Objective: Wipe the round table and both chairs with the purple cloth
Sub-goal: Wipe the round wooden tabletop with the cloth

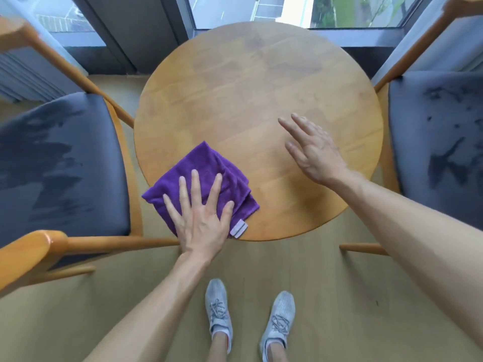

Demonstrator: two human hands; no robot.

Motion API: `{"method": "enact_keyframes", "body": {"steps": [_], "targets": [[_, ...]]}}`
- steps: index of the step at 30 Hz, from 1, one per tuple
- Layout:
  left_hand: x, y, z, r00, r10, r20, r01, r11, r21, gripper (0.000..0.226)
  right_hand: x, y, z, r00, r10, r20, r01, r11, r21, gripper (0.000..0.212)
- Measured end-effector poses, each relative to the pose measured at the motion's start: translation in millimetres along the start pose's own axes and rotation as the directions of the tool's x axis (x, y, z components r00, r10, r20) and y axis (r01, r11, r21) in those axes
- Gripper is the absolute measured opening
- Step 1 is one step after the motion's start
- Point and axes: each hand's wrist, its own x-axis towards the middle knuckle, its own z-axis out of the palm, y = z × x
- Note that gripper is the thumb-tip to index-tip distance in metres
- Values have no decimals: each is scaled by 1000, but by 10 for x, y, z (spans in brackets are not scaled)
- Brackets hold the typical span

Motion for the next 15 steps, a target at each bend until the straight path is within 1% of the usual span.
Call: {"method": "enact_keyframes", "body": {"steps": [3, 5, 8, 10, 12, 13, 14, 15], "targets": [[-252, 443, 100, 991, 130, 21, -131, 991, 27, 63, -128, 324, -155, 993, 114, -10, -114, 993, 6, 51], [-312, 772, 158, 966, 259, 26, -260, 965, 29, 64, -205, 518, -257, 988, 155, -15, -155, 988, -11, 51], [-220, 1258, 218, 883, 466, 59, -469, 882, 40, 65, -274, 711, -353, 978, 206, -41, -206, 978, 5, 50], [-6, 1483, 228, 797, 595, 106, -602, 797, 50, 65, -298, 802, -372, 971, 229, -65, -228, 973, 21, 49], [347, 1551, 215, 709, 693, 134, -703, 710, 46, 64, -320, 882, -394, 965, 248, -84, -246, 969, 34, 48], [573, 1525, 196, 680, 720, 140, -731, 680, 52, 64, -327, 930, -413, 963, 253, -95, -251, 967, 36, 48], [820, 1468, 170, 670, 727, 150, -741, 668, 69, 65, -336, 977, -435, 961, 256, -107, -253, 967, 38, 48], [1072, 1393, 142, 688, 708, 161, -725, 683, 92, 67, -348, 1024, -461, 958, 259, -121, -255, 966, 45, 47]]}}
